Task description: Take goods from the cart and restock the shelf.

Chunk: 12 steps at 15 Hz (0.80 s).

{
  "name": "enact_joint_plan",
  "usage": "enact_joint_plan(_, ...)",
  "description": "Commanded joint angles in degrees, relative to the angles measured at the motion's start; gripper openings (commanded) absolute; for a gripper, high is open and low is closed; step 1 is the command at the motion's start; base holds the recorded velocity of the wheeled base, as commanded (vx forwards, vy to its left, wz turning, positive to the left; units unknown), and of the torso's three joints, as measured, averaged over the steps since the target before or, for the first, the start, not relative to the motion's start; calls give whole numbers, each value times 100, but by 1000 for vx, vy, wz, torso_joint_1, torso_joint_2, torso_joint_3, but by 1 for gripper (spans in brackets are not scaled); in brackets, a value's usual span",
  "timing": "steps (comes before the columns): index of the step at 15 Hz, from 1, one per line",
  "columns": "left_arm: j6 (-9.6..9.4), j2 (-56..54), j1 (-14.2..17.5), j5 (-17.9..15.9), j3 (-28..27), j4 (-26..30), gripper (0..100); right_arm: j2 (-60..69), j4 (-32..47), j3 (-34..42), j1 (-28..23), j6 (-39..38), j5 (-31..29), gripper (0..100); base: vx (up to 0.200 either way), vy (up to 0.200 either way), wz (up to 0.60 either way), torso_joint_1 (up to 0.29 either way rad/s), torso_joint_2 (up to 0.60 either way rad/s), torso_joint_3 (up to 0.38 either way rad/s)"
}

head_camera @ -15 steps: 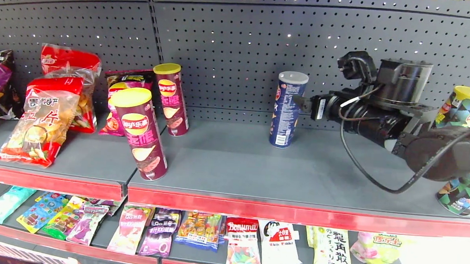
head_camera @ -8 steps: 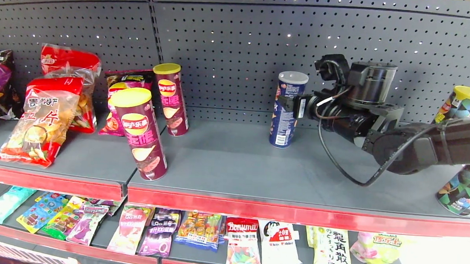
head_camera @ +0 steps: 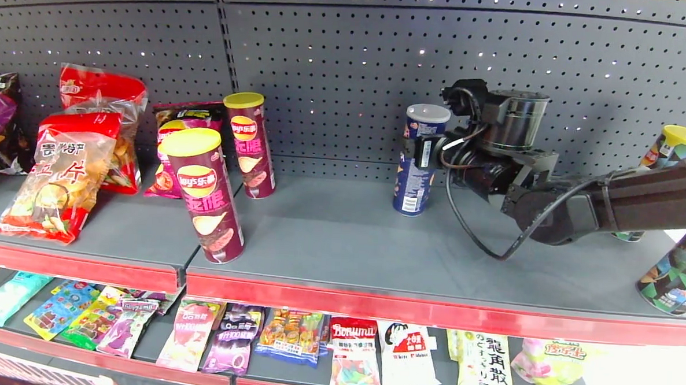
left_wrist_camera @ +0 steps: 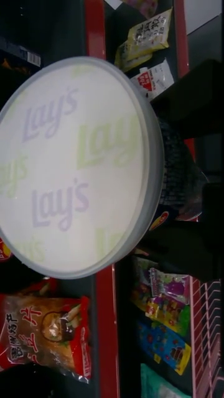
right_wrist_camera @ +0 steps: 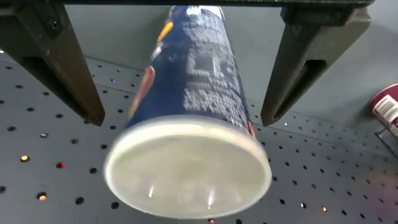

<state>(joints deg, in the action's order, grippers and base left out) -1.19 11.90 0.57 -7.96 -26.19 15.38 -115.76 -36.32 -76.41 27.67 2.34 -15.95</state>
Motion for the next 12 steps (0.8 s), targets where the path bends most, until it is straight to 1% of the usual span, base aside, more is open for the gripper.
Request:
enact_joint_plan(1,-4,-12,4,23,-1,0,0,-166,19,-269,1,12,-75,100,0,0,0,0,0,0)
enact_joint_plan(4,-4,-12,4,23,8,0,0,-289,28,-489,63,21,-286,100,0,0,0,0,0,0)
enact_joint_plan(9,5,-21,4,23,8,0,0,-289,28,-533,63,38,-304,100,0,0,0,0,0,0)
enact_joint_plan(10,-4,-21,4,23,8,0,0,-298,28,-515,63,38,-313,0,0,0,0,0,0,0)
enact_joint_plan(12,-4,-21,4,23,-1,0,0,-324,37,-506,63,38,-295,0,0,0,0,0,0,0)
